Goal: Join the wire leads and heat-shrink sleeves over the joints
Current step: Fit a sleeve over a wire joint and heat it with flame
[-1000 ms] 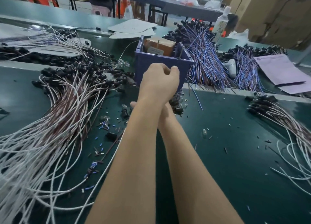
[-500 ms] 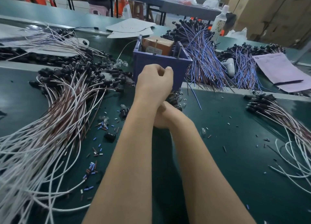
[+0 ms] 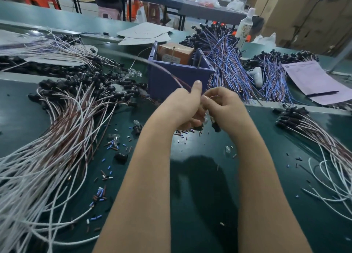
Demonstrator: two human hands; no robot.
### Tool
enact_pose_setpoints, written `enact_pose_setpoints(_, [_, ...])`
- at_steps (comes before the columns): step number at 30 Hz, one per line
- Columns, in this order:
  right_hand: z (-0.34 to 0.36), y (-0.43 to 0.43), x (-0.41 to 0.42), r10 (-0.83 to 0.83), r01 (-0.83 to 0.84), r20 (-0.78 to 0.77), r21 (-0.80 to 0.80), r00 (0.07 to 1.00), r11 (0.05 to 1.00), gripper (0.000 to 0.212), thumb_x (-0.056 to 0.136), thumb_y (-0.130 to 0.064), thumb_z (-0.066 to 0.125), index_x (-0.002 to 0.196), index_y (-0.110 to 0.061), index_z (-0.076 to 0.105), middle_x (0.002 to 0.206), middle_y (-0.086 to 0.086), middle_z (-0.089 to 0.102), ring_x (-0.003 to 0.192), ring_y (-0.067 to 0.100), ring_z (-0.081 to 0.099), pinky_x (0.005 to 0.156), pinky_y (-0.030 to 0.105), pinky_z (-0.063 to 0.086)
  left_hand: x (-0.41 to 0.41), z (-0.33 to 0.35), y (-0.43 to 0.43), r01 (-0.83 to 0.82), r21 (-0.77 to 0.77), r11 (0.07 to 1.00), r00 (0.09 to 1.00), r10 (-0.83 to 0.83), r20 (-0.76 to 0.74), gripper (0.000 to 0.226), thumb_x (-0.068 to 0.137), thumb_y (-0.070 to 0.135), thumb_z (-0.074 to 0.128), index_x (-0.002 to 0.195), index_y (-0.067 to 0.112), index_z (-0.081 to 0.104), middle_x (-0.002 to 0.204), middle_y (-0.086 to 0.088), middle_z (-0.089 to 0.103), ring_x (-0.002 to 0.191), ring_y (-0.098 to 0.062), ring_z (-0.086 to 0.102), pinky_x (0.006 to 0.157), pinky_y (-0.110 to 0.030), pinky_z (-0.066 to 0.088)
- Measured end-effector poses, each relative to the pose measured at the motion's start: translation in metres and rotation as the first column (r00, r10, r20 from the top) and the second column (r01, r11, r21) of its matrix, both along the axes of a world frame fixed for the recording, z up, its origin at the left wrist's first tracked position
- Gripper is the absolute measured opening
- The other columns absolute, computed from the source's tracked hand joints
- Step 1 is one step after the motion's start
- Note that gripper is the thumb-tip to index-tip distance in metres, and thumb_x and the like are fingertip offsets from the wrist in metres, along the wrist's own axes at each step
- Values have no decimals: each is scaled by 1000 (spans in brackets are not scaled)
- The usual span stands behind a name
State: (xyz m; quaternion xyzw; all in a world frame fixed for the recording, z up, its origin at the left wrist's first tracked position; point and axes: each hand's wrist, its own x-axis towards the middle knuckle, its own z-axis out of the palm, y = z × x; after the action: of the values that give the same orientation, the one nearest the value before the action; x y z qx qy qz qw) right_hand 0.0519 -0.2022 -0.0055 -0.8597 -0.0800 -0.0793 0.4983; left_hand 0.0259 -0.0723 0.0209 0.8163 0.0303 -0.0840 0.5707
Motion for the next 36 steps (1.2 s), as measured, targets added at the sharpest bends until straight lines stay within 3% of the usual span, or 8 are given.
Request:
enact_pose_setpoints(5, [10, -6, -22, 76, -65, -158, 75, 985, 995, 7, 93, -12, 56, 88, -17, 58, 73, 4, 67, 50, 5, 50, 51, 19, 41, 14, -7, -3, -133, -148, 980, 984, 148, 99, 38, 103, 35, 31, 95, 9, 56, 98, -10, 69, 53, -8, 52, 50, -22, 45])
enact_pose_setpoints(11, [18, -1, -27, 315, -315, -424, 74, 849, 946, 8, 94, -7, 53, 87, -10, 55, 74, 8, 73, 51, 12, 61, 50, 19, 50, 21, -18, 1, -126, -321, 939, 957, 201, 211, 29, 99, 14, 43, 76, 17, 61, 68, 3, 61, 41, 1, 39, 46, -18, 32])
enact_pose_setpoints(14, [14, 1, -13, 149, -134, -339, 67, 929, 989, 14, 95, -9, 50, 90, -5, 62, 83, 11, 71, 49, 10, 56, 49, 18, 50, 23, -22, 7, -94, -278, 956, 972, 148, 183, 30, 93, 11, 43, 68, 14, 59, 56, 3, 51, 34, -2, 34, 42, -18, 27])
enact_pose_setpoints(18, [7, 7, 11, -65, 163, -250, 395, 966, 904, 28, 99, -33, 47, 85, -14, 62, 72, -2, 71, 44, 6, 43, 45, 17, 41, 20, -25, 12, 182, -35, 983, 980, -178, 87, 24, 91, 13, 47, 75, 16, 64, 57, 5, 61, 37, -3, 41, 43, -17, 33])
enact_pose_setpoints(21, [5, 7, 19, -14, 81, -229, 286, 973, 955, 25, 98, -27, 50, 82, -15, 64, 72, -1, 71, 41, 4, 43, 43, 16, 39, 19, -30, 10, 336, 97, 937, 941, -338, 9, 18, 90, 9, 51, 81, 10, 66, 60, 5, 67, 43, -6, 44, 43, -15, 37])
enact_pose_setpoints(26, [3, 1, 20, 239, -94, -305, 422, 922, 902, 6, 91, -8, 60, 90, -7, 65, 73, 8, 66, 52, 7, 54, 56, 17, 51, 25, -36, 12, 249, -70, 966, 968, -250, -4, 15, 96, 8, 47, 91, 5, 61, 69, -5, 68, 45, -1, 55, 49, -15, 49])
enact_pose_setpoints(30, [0, 3, 22, 156, -125, -305, 119, 940, 985, 10, 90, -7, 61, 86, -9, 69, 71, 10, 60, 55, 11, 52, 57, 19, 50, 26, -38, 11, 246, -88, 965, 968, -249, -16, 21, 93, 2, 44, 87, 6, 64, 74, -10, 70, 44, -1, 57, 49, -14, 49])
enact_pose_setpoints(36, [5, 8, 23, 30, 35, -175, 352, 984, 935, 15, 90, -15, 61, 76, -15, 65, 64, -2, 66, 48, 4, 48, 49, 15, 41, 26, -36, 14, 264, 48, 963, 963, -266, 40, 20, 91, 8, 50, 84, 6, 68, 67, -2, 70, 49, -9, 50, 50, -19, 43])
